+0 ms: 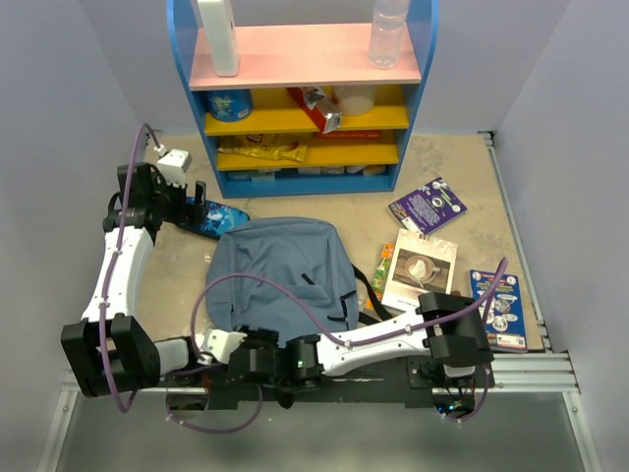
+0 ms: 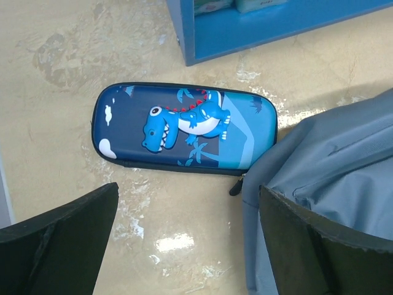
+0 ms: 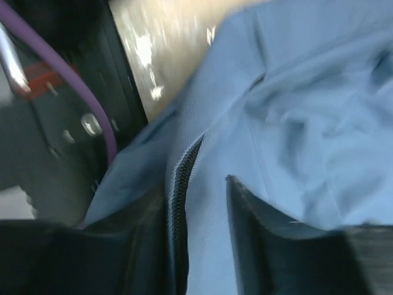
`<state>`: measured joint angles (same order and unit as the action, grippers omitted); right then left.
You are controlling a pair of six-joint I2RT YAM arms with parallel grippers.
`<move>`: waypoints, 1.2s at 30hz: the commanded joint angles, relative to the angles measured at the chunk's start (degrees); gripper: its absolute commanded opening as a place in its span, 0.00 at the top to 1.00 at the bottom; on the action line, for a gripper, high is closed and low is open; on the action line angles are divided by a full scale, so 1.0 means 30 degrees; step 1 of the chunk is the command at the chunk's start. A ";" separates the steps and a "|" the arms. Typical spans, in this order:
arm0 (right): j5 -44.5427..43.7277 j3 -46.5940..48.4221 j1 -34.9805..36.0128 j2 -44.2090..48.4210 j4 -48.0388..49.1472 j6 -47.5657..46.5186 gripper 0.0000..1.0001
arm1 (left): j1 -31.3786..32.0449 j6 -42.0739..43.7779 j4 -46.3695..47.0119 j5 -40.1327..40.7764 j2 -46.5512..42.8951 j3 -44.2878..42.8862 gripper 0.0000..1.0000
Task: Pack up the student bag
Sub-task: Adjust the student bag at the center of the board.
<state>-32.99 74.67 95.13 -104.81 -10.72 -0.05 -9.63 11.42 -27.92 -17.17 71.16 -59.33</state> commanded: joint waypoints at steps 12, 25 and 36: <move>0.3588 -0.4266 -0.8441 1.0240 -0.0023 0.7068 0.20 | 0.4519 0.1555 0.0923 -0.4327 0.1534 -0.2167 0.00; 0.2969 -0.5115 -1.5032 0.7489 -0.1087 0.8310 0.14 | 0.6754 0.3516 0.4619 -0.3474 0.5781 -0.1990 0.00; 0.7919 -0.5351 -1.8351 0.3827 0.1521 0.8162 0.11 | 0.7077 0.4895 0.6491 -0.3771 0.7892 -0.0999 0.00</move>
<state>-16.29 58.52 39.79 -90.56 -10.66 23.62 11.05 23.68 -14.57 -28.34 93.67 -63.96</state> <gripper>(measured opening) 0.884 0.997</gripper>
